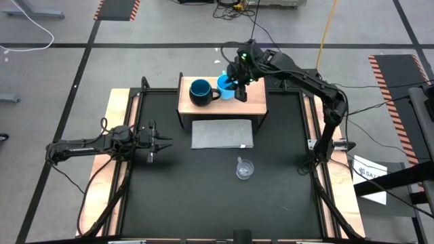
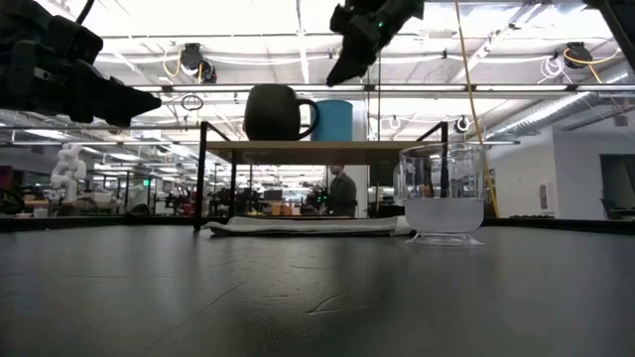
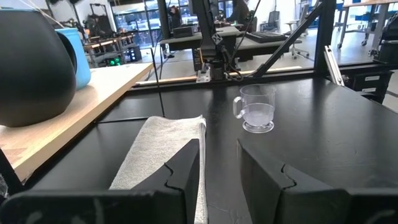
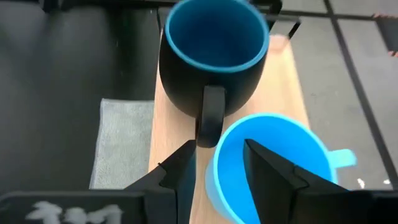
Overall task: Stack small to large cups/mugs on shelf
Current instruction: Put the transparent mug on the shelf
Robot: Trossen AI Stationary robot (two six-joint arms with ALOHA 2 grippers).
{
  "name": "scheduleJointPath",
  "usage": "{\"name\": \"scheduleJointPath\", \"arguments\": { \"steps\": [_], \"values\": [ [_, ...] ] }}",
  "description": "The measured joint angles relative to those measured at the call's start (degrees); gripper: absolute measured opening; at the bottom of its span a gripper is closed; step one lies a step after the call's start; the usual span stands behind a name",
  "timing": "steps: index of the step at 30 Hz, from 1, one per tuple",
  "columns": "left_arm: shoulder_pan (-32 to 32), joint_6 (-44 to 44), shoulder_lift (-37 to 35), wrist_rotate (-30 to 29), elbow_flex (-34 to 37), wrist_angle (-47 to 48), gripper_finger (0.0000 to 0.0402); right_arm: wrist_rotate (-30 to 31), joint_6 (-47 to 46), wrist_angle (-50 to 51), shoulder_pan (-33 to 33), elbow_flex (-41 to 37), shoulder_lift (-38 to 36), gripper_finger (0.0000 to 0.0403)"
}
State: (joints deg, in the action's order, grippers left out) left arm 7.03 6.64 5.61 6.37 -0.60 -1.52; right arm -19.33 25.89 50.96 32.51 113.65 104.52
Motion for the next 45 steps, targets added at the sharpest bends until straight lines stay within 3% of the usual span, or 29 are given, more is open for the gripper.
{"name": "scheduleJointPath", "arguments": {
  "steps": [6, 13, 23, 28, 37, 45],
  "values": [
    [0.0, -0.4, 0.0, 0.0, 0.0, 0.0, 0.0108, -0.2, 1.2, 2.3, -0.4, 0.0, -4.0, 0.0109],
    [0.0, -1.0, 0.0, 0.0, 0.0, 0.0, 0.0108, -5.0, 6.3, 6.0, -2.6, 0.0, -8.5, 0.0010],
    [0.0, -1.0, 0.0, 0.0, 0.0, 0.0, 0.0108, -4.8, 6.7, 12.1, -3.8, -1.0, -16.9, 0.0001],
    [0.0, -0.9, 0.0, 0.0, 0.0, 0.0, 0.0108, -4.8, 6.9, 10.9, -1.1, -9.9, -24.5, 0.0000],
    [0.0, -1.1, 0.0, -0.2, 0.0, 0.0, 0.0108, -8.3, 3.1, -6.5, 2.5, -34.4, -41.3, 0.0000],
    [0.0, -1.8, 0.0, -0.4, 0.0, 0.0, 0.0108, -9.4, 0.1, -10.5, 3.2, -47.2, -52.9, 0.0000]
  ]
}}
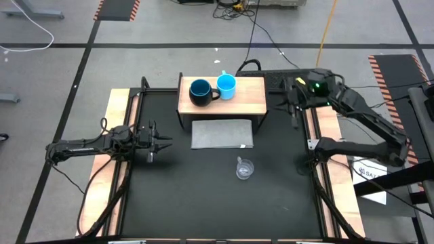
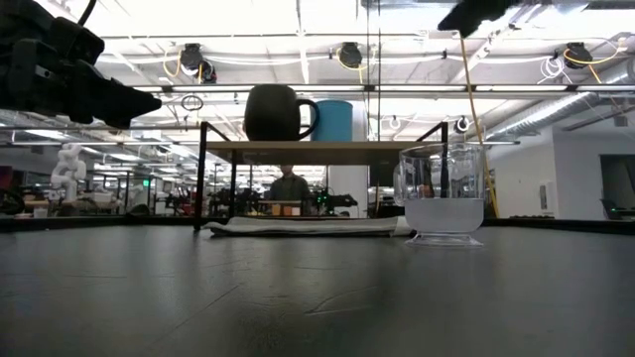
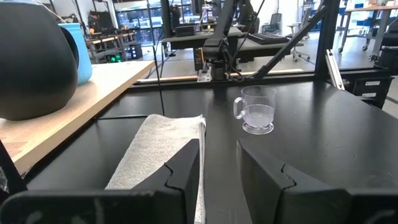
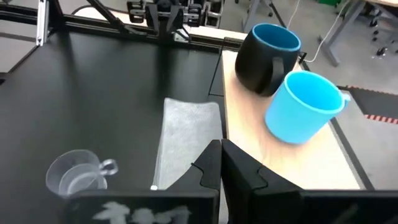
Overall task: Stack small to large cups/mugs on shelf
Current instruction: Put the transparent mug on the shelf
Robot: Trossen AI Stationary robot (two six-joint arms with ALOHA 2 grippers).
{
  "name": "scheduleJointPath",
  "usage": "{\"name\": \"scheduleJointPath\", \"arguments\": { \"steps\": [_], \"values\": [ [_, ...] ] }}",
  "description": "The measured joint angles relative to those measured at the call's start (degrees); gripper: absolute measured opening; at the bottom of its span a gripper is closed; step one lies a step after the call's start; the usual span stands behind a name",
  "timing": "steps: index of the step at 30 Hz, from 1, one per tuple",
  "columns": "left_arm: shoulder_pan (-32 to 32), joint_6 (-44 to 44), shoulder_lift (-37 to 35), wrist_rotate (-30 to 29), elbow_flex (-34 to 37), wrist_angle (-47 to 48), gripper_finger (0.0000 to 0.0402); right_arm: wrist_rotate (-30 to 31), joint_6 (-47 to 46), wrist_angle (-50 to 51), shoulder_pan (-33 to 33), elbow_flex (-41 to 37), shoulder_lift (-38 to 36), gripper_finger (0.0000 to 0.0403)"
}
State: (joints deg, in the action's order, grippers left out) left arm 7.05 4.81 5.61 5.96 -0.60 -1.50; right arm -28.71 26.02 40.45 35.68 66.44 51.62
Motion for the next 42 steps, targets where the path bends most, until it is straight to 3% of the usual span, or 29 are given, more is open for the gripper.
{"name": "scheduleJointPath", "arguments": {
  "steps": [24, 33, 42],
  "values": [
    [0.0, 0.5, 0.0, 0.0, 0.0, 0.0, 0.0108, 3.1, -13.9, -17.9, 5.4, -31.1, -28.2, 0.0000],
    [0.0, 0.9, 0.0, 0.0, 0.0, 0.0, 0.0108, 3.1, -25.1, -41.4, 5.4, -49.1, -36.0, 0.0000],
    [0.0, 0.7, 0.0, 0.0, 0.0, 0.0, 0.0108, 3.3, -28.2, -53.3, 5.4, -59.1, -37.8, 0.0000]
  ]
}}
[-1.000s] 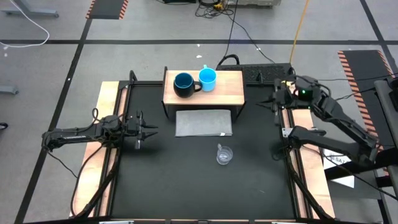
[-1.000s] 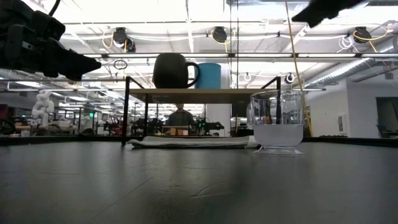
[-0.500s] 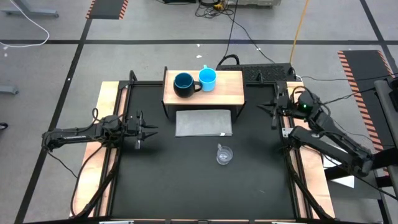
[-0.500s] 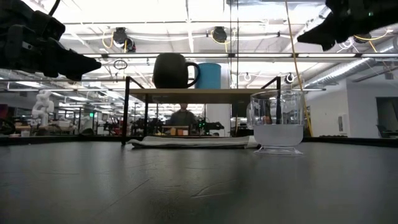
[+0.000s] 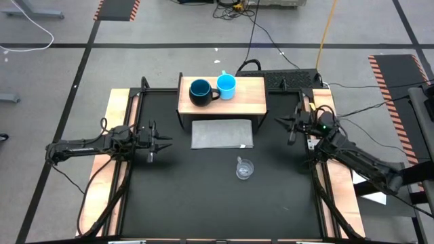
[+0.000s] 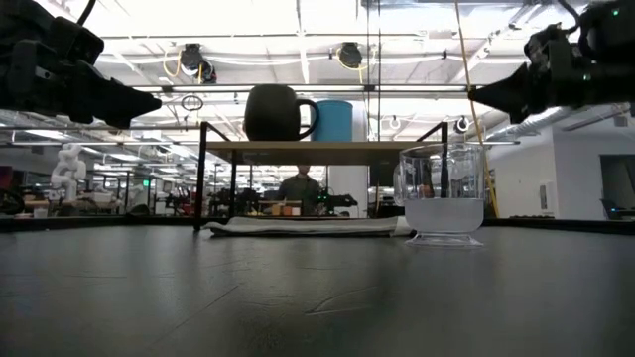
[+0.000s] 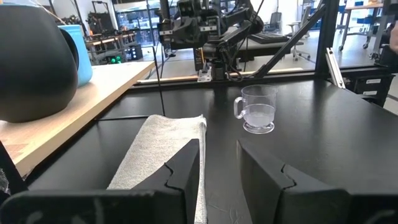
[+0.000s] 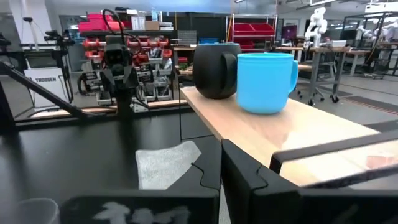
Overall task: Stack small to large cups/mugs on shelf
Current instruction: Put the transparent mug on the shelf
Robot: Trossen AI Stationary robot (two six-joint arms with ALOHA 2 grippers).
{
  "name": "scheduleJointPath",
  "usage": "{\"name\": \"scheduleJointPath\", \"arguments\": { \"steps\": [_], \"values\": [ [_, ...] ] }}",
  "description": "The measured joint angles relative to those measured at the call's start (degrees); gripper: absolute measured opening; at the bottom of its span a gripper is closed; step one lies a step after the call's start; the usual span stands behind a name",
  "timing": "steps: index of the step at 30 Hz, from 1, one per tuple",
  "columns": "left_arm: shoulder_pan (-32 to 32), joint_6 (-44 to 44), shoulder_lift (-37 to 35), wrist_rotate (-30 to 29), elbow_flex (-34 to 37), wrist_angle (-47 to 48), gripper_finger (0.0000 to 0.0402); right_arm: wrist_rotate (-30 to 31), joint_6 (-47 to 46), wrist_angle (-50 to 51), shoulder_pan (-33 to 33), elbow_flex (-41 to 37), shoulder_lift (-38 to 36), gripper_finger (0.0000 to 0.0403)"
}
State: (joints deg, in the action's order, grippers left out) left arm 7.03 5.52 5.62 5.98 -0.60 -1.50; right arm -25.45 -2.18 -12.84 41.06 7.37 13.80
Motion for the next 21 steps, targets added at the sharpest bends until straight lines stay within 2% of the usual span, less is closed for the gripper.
{"name": "scheduleJointPath", "arguments": {
  "steps": [6, 8, 21],
  "values": [
    [0.0, 0.6, 0.0, 0.0, 0.0, 0.0, 0.0108, 5.9, 1.9, -7.1, 0.1, -6.3, 0.1, 0.0000],
    [0.0, 0.6, 0.0, 0.0, 0.0, 0.0, 0.0108, 7.1, 2.7, -6.4, 0.1, -6.2, 0.1, 0.0000],
    [0.0, 0.5, 0.0, 0.0, 0.0, 0.0, 0.0108, 7.4, 4.8, -6.0, 0.1, -6.4, 0.4, 0.0000]
  ]
}}
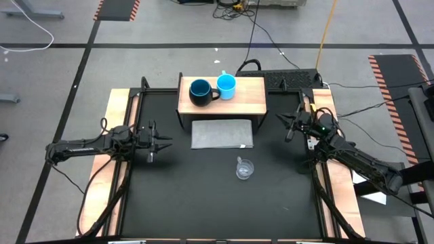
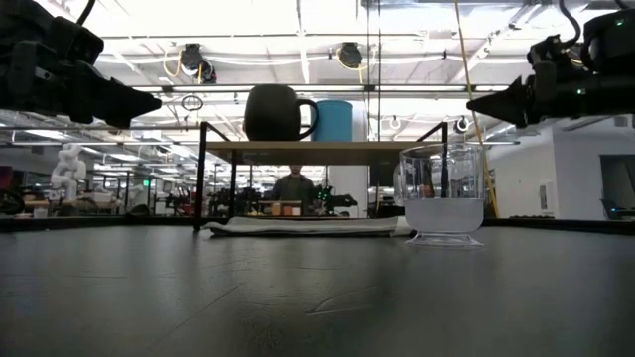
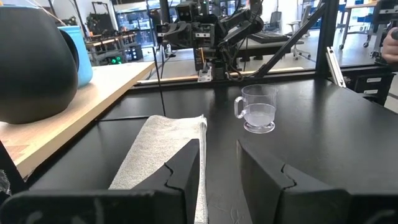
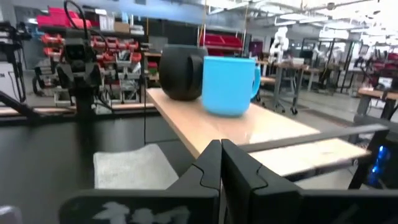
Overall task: Stack small to large cups/mugs on shelf
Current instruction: Put the transparent mug on the shelf
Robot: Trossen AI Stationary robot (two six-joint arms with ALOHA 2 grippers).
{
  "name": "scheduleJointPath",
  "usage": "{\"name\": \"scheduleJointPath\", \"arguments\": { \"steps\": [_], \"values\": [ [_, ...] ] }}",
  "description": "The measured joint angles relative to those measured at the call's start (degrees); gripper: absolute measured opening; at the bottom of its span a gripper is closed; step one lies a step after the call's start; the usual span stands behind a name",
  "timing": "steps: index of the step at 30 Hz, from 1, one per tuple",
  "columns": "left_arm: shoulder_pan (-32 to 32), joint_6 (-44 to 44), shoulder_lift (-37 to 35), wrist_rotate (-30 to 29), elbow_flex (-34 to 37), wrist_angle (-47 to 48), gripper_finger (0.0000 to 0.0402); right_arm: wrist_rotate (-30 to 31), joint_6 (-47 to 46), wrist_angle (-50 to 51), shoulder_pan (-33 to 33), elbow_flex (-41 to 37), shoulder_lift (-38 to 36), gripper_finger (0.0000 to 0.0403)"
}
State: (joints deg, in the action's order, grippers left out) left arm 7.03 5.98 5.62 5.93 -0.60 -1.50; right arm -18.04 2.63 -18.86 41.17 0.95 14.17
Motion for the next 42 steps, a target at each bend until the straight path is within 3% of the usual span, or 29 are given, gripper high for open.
{"name": "scheduleJointPath", "arguments": {
  "steps": [15, 19, 23, 38, 42],
  "values": [
    [0.0, 0.0, 0.0, 0.0, 0.0, 0.0, 0.0108, -2.0, -0.8, 0.7, 0.0, -0.1, 0.0, 0.0000],
    [0.0, 0.0, 0.0, 0.0, 0.0, 0.0, 0.0108, -8.6, -4.2, -0.4, -0.6, -0.1, 0.0, 0.0000],
    [0.0, 0.0, 0.0, 0.0, 0.0, 0.0, 0.0108, -9.1, -5.9, 0.5, -4.9, -0.1, 0.1, 0.0000],
    [0.0, -0.7, 0.0, 0.0, 0.0, 0.0, 0.0108, 4.1, 0.4, -3.9, -25.8, -0.2, 5.0, 0.0000],
    [0.0, -0.8, 0.0, 0.0, 0.0, 0.0, 0.0108, 6.2, 3.9, -3.7, -28.8, -0.2, 6.2, 0.0000]
  ]
}}
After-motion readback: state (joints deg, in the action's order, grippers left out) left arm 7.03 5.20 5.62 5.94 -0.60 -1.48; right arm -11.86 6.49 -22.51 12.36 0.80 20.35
